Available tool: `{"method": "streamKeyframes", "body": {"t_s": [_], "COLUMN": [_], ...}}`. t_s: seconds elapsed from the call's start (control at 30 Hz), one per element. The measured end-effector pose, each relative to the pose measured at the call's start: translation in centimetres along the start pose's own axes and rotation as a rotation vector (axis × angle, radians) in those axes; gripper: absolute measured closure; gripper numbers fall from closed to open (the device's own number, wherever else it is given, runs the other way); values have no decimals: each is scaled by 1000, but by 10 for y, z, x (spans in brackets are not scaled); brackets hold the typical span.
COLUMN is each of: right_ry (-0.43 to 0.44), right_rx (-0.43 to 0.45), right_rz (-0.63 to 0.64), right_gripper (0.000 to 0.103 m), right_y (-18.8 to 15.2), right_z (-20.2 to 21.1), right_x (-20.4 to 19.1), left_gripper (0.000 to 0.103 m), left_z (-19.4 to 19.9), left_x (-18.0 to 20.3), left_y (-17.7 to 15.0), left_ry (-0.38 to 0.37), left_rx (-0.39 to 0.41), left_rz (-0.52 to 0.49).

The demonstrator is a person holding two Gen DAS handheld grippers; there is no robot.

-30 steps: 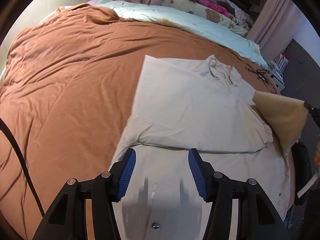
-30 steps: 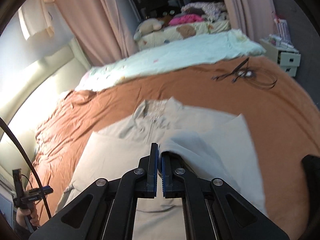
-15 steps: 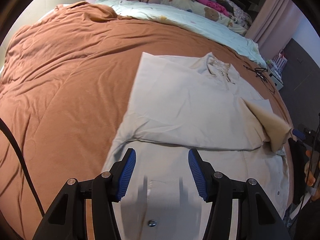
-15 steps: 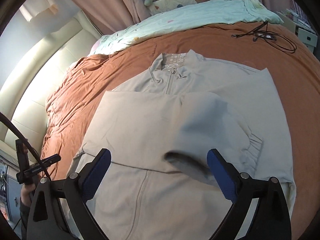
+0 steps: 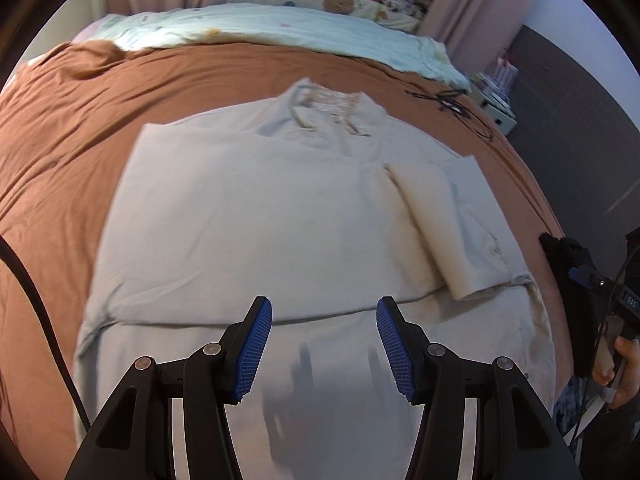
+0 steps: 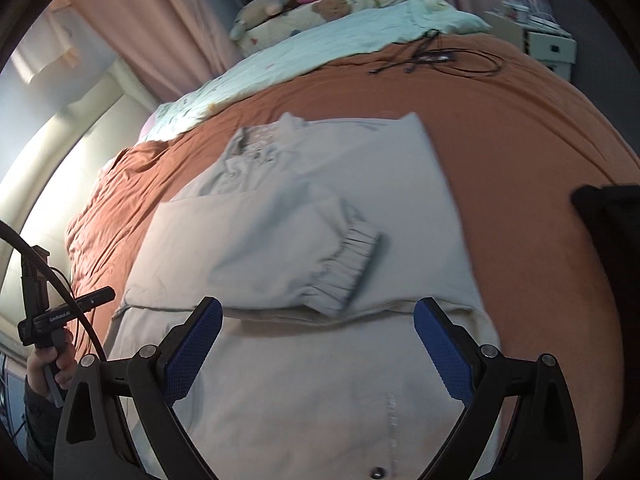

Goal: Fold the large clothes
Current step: 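Move the left gripper to the second sleeve's elastic cuff and grasp it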

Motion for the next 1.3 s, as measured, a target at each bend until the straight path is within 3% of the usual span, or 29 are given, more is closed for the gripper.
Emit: {"method": "streamKeyframes", "body": {"t_s": [0.17,0.33,0.5,0.83,0.93,1.07,1.23,1.27,1.3], "right_ry": [-139,-154,-172,-171,-176,-178,-173,-169,-166], "right_rx": [56,74,71,84,77,74,68,66,63], "right_rz": [-71,-142,-176,-256,-261,-259,-253,-252,-250], "right_gripper": [7,8,17,17,18,18,18,18,18], "right_y": [-19,-36,-46,-59,-58,-56,-52,-52,-51], "right_z": [15,20,31,42,39,39,33,30,27], "right_x": [35,43,60,98,104,109,111,110,109], "left_gripper": [46,46,46,46,46,46,47,57,59], "left_z": [-27,-53,-79,-143,-168,-200,-202,-201,-200], "left_x": [58,113,162,245,255,253,243,239,235], "left_y": [22,37,45,47,41,27,20,21,22], "left_ry": [-49,-97,-137,-172,-152,-68,-95,-97,-96], "left_rx": [-17,-43,-74,-170,-221,-276,-257,-259,-262], "left_rz": [-91,-185,-267,-407,-424,-445,-456,-452,-444]}}
Point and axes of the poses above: each gripper's, at about its wrist camera, not at the fingertips, and z roughly against the way its jaws point, x to its right, y to its top, the point moved 6 cm from there along -z, roughly the way its jaws point, and after that the axes turned 8 degrees about -z, right-handed, at the moved point
